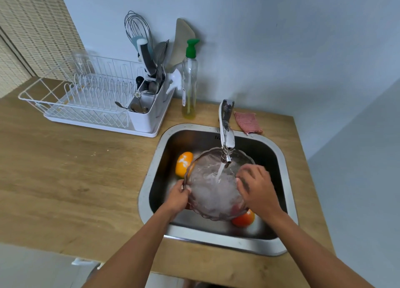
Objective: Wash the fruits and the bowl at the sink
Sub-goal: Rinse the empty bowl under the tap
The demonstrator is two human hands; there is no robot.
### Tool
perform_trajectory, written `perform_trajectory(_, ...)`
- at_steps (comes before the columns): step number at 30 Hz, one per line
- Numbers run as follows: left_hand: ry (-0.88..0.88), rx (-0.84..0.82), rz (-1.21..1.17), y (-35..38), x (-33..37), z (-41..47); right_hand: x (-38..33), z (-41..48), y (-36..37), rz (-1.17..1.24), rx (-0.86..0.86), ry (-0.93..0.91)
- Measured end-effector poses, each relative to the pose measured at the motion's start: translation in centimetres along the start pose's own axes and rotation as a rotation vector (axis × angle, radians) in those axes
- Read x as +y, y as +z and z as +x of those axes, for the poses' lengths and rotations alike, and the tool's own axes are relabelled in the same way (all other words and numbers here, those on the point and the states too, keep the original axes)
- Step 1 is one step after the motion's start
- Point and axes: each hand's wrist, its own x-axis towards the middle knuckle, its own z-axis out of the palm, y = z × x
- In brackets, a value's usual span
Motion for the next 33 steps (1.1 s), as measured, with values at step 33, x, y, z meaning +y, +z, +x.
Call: perform_trajectory(33, 0.017, -0.164, -0.208, 0.7, 5.4, -1.8, 0.2, -1.7, 5.0, 1.302, -0.301, 1.296)
